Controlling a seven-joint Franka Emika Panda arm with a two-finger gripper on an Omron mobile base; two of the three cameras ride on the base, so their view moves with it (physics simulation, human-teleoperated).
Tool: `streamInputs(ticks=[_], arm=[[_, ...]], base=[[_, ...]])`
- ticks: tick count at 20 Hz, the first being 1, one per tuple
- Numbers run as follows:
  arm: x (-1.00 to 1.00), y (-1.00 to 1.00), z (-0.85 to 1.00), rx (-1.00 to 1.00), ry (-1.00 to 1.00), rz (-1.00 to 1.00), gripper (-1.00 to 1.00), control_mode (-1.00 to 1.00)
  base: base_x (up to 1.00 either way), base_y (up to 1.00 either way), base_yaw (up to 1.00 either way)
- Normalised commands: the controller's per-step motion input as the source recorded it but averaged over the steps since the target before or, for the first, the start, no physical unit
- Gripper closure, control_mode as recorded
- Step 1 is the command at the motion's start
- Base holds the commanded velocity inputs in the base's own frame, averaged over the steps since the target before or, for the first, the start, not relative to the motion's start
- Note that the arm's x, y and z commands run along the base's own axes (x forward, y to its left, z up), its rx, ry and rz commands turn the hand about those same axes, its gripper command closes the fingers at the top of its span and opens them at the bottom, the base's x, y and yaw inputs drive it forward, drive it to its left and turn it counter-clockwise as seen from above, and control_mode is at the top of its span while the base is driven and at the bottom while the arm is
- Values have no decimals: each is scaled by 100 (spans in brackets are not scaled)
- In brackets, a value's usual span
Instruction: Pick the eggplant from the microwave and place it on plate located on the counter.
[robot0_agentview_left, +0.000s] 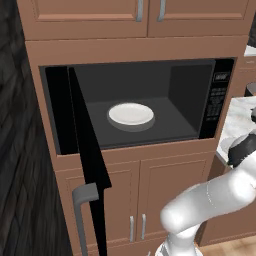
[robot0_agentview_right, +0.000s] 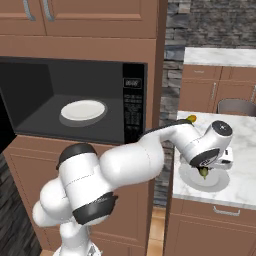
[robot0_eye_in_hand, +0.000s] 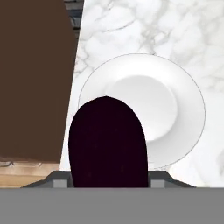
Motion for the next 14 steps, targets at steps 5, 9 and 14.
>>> streamInputs(ticks=[5,9,14], arm=[[22,0,-63,-1,0,0,100,-100],[24,0,-61,-1,0,0,100,-100],[20,0,-8,0,0,0,100,-100]], base=[[0,0,0],[0,0,0],[0,0,0]])
